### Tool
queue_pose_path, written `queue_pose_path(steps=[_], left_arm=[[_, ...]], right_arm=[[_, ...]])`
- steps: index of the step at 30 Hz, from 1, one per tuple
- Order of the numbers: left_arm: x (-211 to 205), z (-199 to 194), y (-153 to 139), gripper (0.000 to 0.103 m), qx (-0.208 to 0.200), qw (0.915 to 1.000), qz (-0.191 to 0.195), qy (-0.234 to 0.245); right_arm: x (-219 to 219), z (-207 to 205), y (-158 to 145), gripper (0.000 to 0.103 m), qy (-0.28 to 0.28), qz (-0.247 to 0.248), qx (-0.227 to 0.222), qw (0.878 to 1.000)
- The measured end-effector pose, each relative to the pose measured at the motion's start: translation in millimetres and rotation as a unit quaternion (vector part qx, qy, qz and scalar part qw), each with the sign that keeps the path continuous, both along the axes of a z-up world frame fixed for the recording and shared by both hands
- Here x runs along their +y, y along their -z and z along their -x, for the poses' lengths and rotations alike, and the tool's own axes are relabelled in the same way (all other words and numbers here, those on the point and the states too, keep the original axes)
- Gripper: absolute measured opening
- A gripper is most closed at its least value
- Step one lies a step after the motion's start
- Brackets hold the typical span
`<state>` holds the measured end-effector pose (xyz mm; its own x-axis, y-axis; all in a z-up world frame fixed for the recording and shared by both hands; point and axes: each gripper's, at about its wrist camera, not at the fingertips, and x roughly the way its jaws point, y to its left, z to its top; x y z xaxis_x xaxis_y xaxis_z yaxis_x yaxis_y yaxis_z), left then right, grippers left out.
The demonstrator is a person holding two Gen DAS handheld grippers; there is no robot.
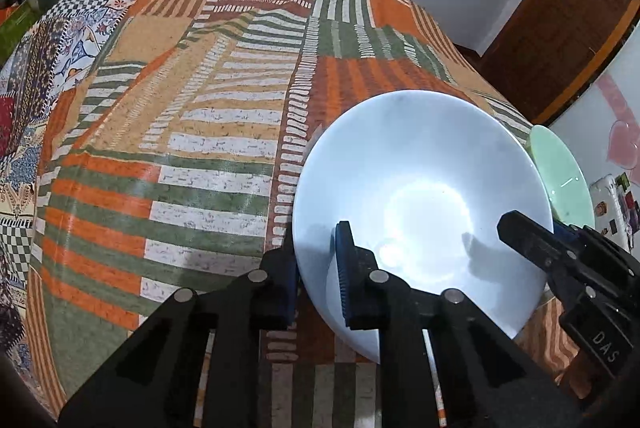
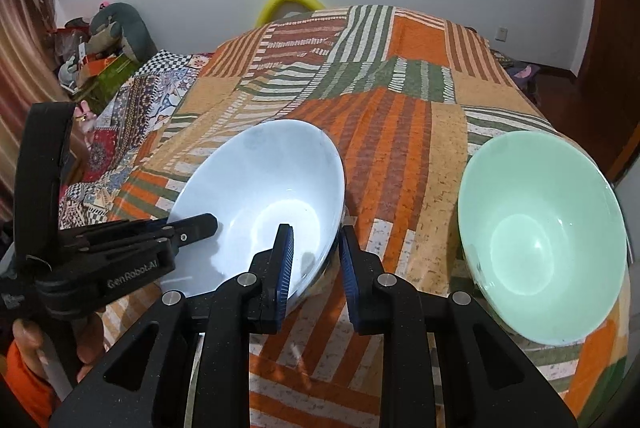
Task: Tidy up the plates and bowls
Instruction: 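Lift the white polka-dot bowl with both grippers toward the plate stack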
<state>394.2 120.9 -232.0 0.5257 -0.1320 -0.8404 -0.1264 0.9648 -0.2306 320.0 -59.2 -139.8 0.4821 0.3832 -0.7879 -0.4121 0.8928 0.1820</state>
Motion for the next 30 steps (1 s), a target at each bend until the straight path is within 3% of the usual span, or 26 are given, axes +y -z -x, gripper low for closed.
queue_pose_path(steps=[11, 18, 30], left_arm=[[-18.5, 45.5, -42.2, 0.016, -0.048, 0.9976, -0.042, 0.026], [-23.0, 76.7, -65.0, 0.016, -0.057, 0.9978, -0.015, 0.030], [-26.6, 145.5, -110.6, 0.016, -0.099, 0.9948, -0.012, 0.024]], right_arm=[[-8.0, 16.9, -15.0, 0.021, 0.010, -0.019, 0.003, 1.000], [-13.6, 42.1, -36.4, 0.021, 0.011, -0.022, -0.019, 1.000], [-16.1, 91.0, -74.3, 0.021, 0.006, -0.048, -0.059, 0.997]])
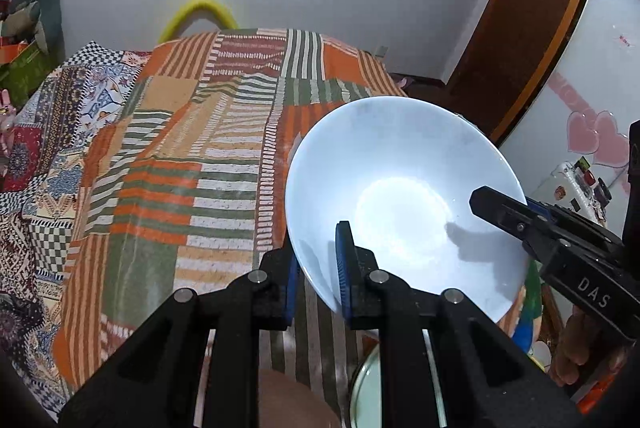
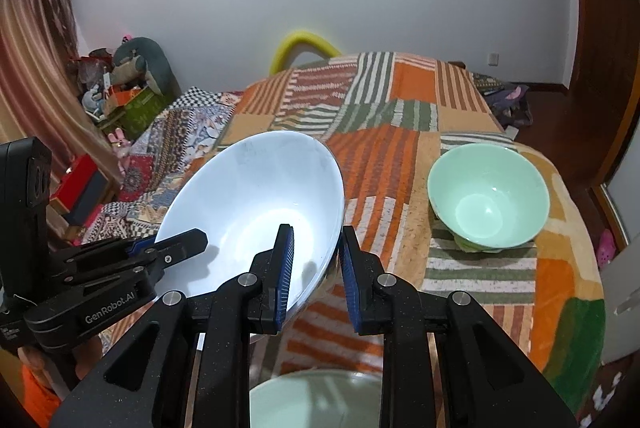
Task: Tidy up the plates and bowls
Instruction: 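Lift the white polka-dot bowl with both grippers toward the plate stack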
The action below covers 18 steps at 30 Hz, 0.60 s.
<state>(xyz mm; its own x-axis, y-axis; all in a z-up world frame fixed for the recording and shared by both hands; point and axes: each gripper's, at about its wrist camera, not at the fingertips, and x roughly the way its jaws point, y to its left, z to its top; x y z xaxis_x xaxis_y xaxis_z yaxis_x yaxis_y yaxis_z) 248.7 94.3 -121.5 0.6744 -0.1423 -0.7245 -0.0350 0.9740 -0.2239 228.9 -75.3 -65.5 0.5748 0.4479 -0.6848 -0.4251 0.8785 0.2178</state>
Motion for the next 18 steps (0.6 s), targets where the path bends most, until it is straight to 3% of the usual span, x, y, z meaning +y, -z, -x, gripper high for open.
queue_pose_path(steps=[18], left_arm=[[10.9, 92.7, -26.4, 0.016, -0.030, 0.9992, -0.008, -0.024]], right_arm=[[13.0, 54.1, -8.1, 0.021, -0.036, -0.023, -0.012, 0.999]])
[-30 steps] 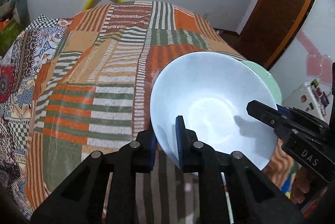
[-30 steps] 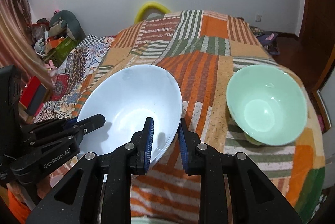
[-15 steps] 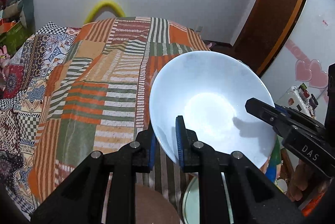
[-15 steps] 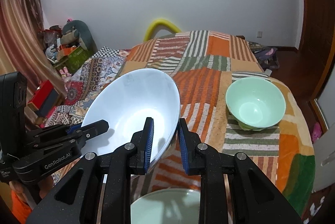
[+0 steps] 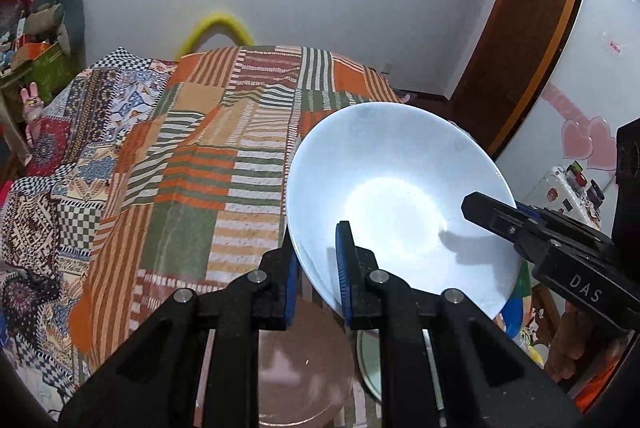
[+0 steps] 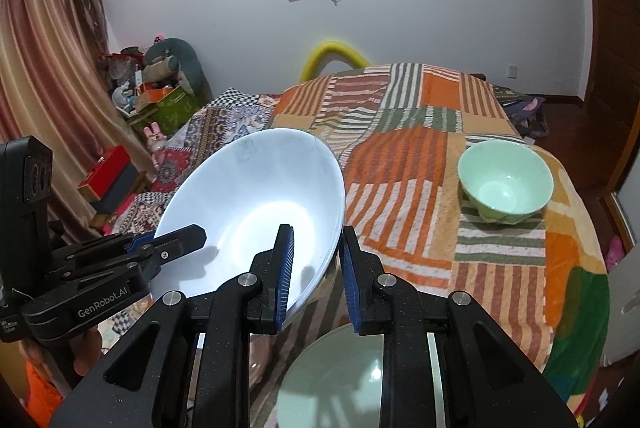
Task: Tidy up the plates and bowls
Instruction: 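Lift the white polka-dot bowl with both grippers toward the plate stack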
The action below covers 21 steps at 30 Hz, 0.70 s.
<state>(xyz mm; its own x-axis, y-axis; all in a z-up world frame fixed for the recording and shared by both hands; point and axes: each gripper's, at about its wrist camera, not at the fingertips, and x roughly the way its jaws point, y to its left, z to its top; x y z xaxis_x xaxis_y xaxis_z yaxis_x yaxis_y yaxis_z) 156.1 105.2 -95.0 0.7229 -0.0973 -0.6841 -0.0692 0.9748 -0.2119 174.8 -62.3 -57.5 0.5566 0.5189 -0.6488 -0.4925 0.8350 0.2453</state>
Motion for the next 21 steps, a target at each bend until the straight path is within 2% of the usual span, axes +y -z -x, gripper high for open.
queue_pose_path(steps=[10, 21], left_arm=[[4.7, 29.4, 14.4, 0.016, 0.009, 0.9998, 0.000, -0.017], [17.0, 43.5, 41.7, 0.016, 0.041, 0.9986, -0.001, -0.032]], right_arm=[[11.8, 19.4, 12.0, 0.023, -0.016, 0.003, 0.013, 1.000], [23.9, 35.6, 35.0, 0.024, -0.026, 0.008, 0.043, 0.999]])
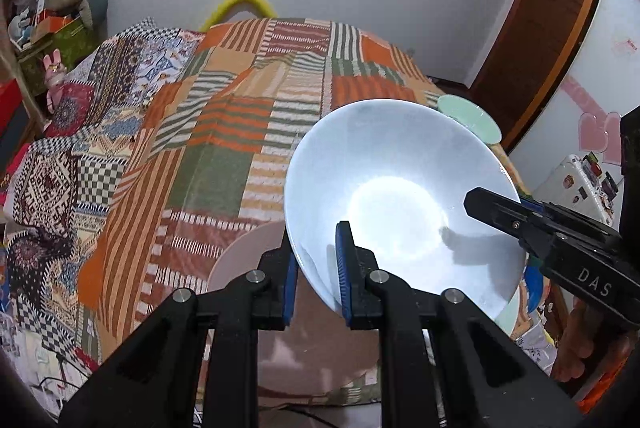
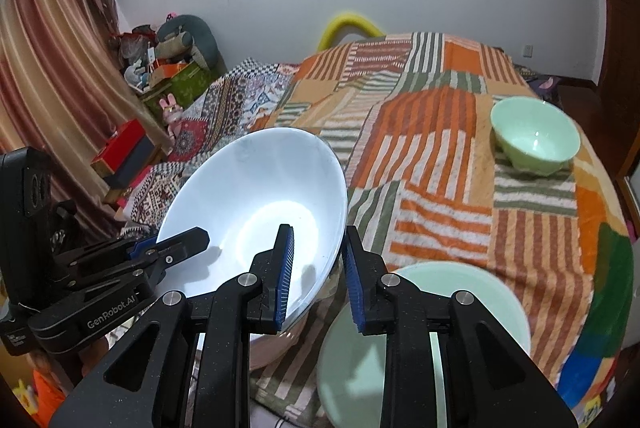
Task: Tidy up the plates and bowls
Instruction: 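Lift the white polka-dot bowl with both grippers toward the plate stack, then lower the white polka-dot bowl into the pink bowl, open both grippers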
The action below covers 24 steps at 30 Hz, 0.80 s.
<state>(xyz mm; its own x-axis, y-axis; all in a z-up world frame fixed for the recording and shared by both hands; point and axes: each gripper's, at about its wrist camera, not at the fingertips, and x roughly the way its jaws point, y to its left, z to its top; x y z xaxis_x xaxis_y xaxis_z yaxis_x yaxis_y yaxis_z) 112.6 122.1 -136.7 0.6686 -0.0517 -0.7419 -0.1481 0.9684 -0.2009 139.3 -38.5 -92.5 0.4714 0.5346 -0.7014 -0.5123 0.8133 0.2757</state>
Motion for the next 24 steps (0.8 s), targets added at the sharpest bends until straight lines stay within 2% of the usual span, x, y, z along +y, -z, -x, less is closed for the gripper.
queue_pose_path(steps=[24], left_arm=[[31.1, 21.1, 60.3, 0.016, 0.072, 0.9965, 0.012, -0.042]], right_arm=[[38.8, 18.7, 47.1, 0.024, -0.049, 0.046, 0.062, 0.996]])
